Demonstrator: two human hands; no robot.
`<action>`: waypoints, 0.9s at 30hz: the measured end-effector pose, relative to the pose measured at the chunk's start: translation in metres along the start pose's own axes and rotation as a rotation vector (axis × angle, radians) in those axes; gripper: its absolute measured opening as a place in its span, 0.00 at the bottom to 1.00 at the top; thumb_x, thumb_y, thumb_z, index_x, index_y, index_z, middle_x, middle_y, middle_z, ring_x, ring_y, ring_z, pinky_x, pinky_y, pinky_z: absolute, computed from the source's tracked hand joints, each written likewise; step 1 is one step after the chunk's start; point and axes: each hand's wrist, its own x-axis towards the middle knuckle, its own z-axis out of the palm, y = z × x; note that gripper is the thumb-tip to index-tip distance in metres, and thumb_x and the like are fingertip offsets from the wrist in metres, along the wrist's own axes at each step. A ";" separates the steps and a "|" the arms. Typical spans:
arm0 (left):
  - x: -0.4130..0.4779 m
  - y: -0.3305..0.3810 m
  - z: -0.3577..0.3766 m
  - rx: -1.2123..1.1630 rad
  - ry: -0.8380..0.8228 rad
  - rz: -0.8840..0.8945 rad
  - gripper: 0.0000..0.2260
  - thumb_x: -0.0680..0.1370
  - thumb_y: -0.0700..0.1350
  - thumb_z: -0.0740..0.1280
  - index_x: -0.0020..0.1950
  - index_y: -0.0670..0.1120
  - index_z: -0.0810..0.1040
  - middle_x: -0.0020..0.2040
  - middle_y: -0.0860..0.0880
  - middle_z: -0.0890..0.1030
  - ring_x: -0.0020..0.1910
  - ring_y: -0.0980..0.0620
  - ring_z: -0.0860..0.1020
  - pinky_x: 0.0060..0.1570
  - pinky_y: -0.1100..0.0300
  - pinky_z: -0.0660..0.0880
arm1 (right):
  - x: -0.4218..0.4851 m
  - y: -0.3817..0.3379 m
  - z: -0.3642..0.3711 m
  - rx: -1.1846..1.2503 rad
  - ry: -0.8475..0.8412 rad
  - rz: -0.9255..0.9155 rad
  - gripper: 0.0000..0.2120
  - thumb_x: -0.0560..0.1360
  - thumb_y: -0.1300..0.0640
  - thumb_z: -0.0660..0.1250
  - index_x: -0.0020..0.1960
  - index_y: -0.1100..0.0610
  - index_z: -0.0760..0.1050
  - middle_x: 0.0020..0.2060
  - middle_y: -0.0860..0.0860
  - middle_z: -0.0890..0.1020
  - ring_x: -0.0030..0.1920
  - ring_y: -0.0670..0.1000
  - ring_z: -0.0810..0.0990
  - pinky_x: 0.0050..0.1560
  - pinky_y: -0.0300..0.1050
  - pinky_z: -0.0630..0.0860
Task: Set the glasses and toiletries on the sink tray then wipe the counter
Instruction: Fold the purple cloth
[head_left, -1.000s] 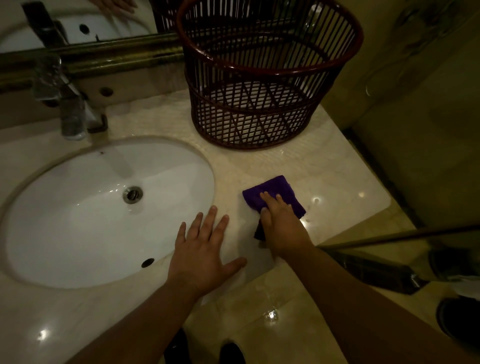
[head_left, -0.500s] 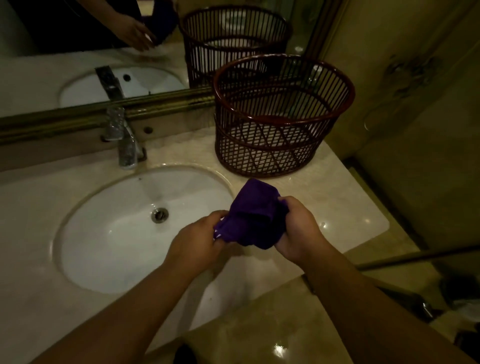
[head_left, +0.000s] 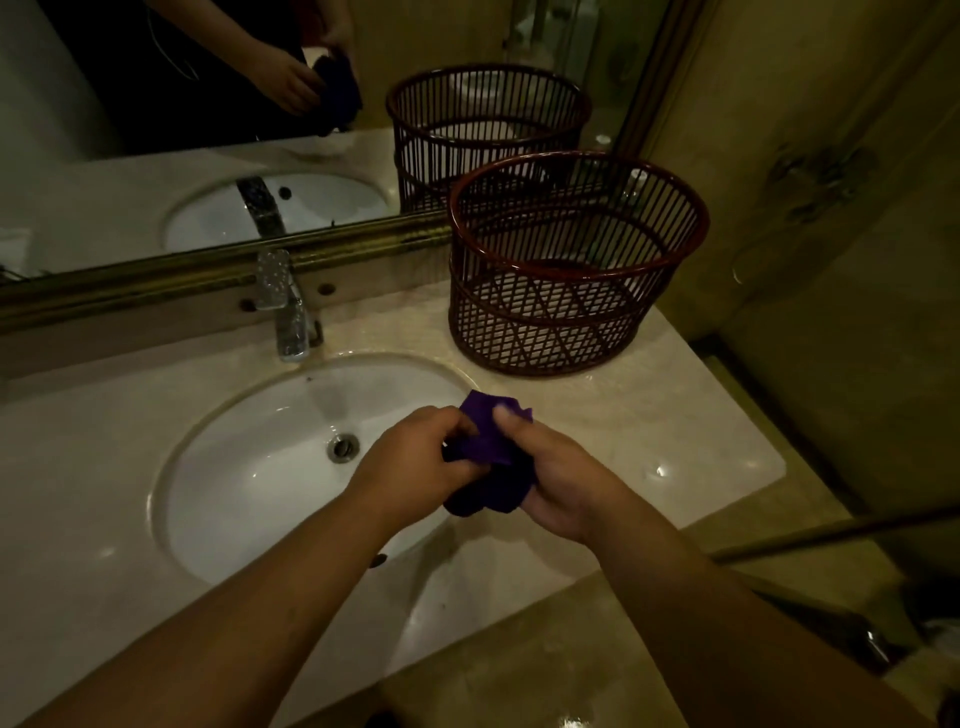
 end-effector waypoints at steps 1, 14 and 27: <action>0.000 0.000 -0.002 -0.001 0.008 -0.014 0.08 0.74 0.54 0.73 0.48 0.61 0.76 0.46 0.60 0.78 0.41 0.59 0.80 0.37 0.59 0.80 | -0.001 -0.001 0.002 -0.031 -0.021 -0.001 0.24 0.78 0.52 0.74 0.70 0.58 0.74 0.65 0.62 0.80 0.66 0.61 0.79 0.68 0.61 0.75; 0.013 -0.032 -0.070 -0.442 0.275 -0.370 0.07 0.82 0.47 0.67 0.57 0.59 0.77 0.51 0.49 0.83 0.47 0.47 0.84 0.42 0.47 0.82 | 0.000 -0.034 -0.030 -0.546 0.489 -0.028 0.07 0.80 0.56 0.69 0.56 0.48 0.78 0.53 0.52 0.85 0.55 0.55 0.82 0.60 0.60 0.79; 0.011 -0.038 -0.072 -0.547 -0.111 -0.472 0.13 0.74 0.54 0.76 0.55 0.51 0.81 0.47 0.50 0.87 0.45 0.50 0.86 0.46 0.52 0.80 | 0.012 -0.068 -0.007 -0.686 0.441 -0.117 0.08 0.77 0.57 0.71 0.56 0.52 0.81 0.50 0.53 0.86 0.54 0.56 0.84 0.59 0.59 0.80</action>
